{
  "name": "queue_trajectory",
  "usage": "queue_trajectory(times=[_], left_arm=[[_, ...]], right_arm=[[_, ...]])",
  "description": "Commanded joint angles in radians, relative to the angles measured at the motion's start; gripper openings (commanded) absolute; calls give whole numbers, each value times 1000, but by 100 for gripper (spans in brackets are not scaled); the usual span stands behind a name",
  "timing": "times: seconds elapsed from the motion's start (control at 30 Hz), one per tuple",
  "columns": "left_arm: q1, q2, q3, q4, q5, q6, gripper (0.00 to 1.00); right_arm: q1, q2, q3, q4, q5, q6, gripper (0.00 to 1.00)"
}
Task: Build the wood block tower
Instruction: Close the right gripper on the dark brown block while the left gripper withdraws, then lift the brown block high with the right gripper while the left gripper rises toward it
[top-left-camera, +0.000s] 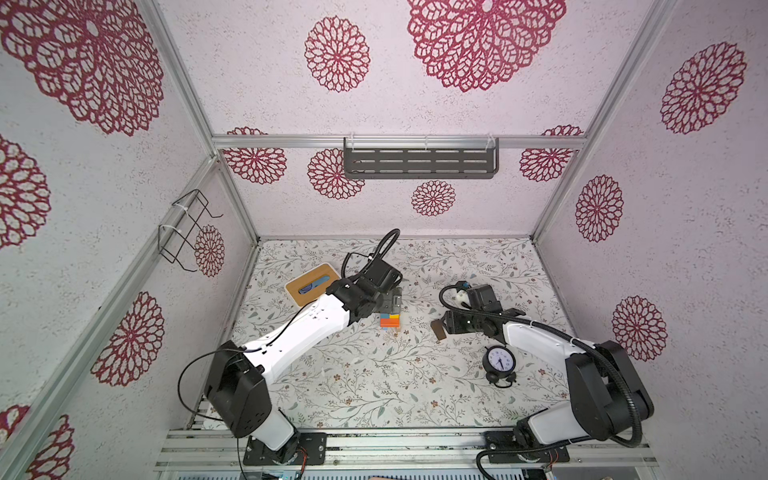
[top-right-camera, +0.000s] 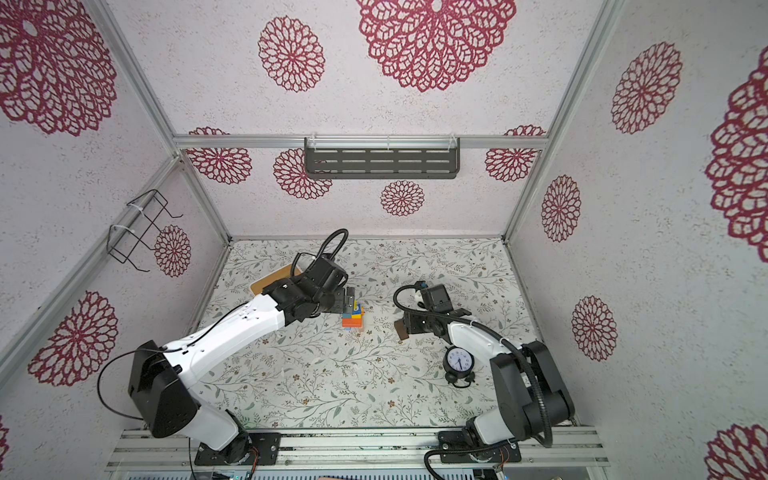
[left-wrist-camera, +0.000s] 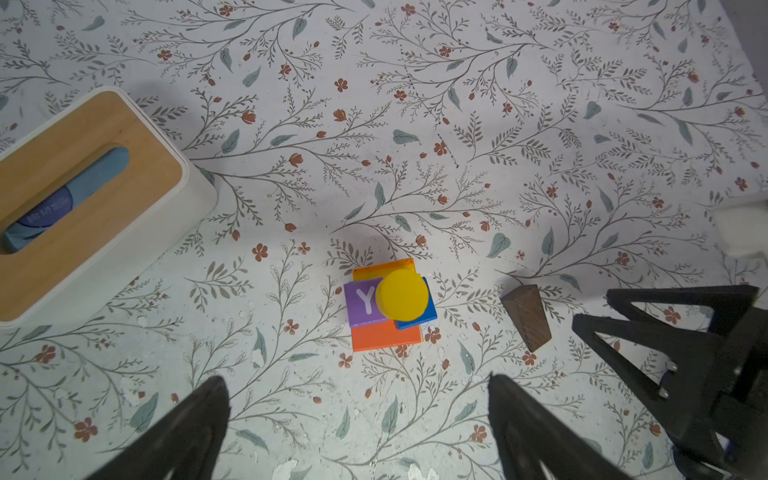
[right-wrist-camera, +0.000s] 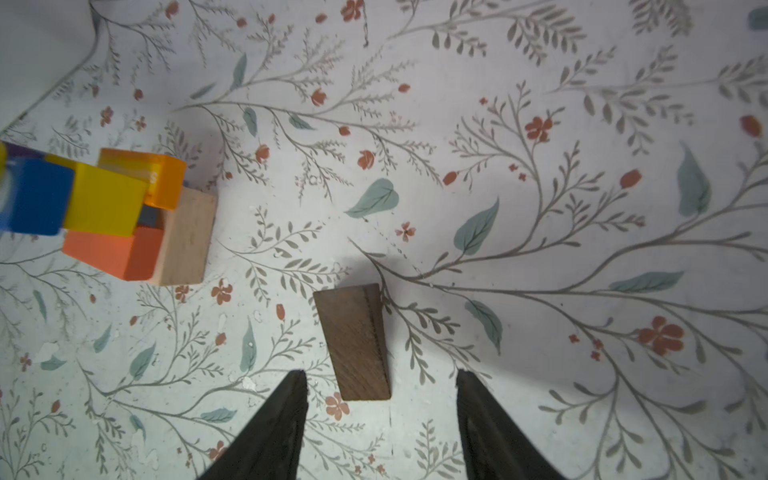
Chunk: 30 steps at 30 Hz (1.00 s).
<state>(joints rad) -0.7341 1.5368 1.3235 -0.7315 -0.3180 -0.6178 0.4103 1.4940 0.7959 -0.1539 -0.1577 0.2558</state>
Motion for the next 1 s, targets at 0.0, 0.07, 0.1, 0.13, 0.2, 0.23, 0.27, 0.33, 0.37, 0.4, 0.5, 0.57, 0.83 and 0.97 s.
queue_trajectory(times=[0.0,0.07,0.1,0.13,0.2,0.23,0.27,0.33,0.37,0.4,0.5,0.57,0.83,0.97], left_arm=[[7,-55,-73,59,20,-12,98],[12,-86,-115,72,24,-21,97],[12,-103,-137,77,24,-26,97],[14,-116,-154,79,23,-28,97],[19,-146,-192,87,19,-35,97],[22,-158,-206,90,18,-39,97],[26,-170,-223,96,20,-43,97],[34,-189,-253,108,24,-50,97],[39,-198,-266,114,27,-52,97],[43,-204,-280,119,30,-57,97],[53,-220,-313,138,37,-65,97],[60,-225,-327,147,45,-67,97],[80,-229,-350,159,63,-74,98],[87,-240,-358,167,72,-74,99]], right_arm=[[28,36,69,-36,19,-8,62],[43,64,93,-48,29,-15,62],[50,77,103,-51,32,-15,62],[54,87,111,-52,35,-15,61],[65,109,127,-56,42,-19,62],[68,120,134,-61,44,-20,61],[70,132,142,-66,47,-23,61],[75,152,154,-75,52,-27,62],[76,160,158,-77,52,-27,61],[79,166,161,-78,52,-29,61],[88,185,171,-87,59,-29,59],[94,195,177,-94,63,-32,57],[103,220,192,-98,68,-29,39],[102,219,198,-99,64,-27,31]])
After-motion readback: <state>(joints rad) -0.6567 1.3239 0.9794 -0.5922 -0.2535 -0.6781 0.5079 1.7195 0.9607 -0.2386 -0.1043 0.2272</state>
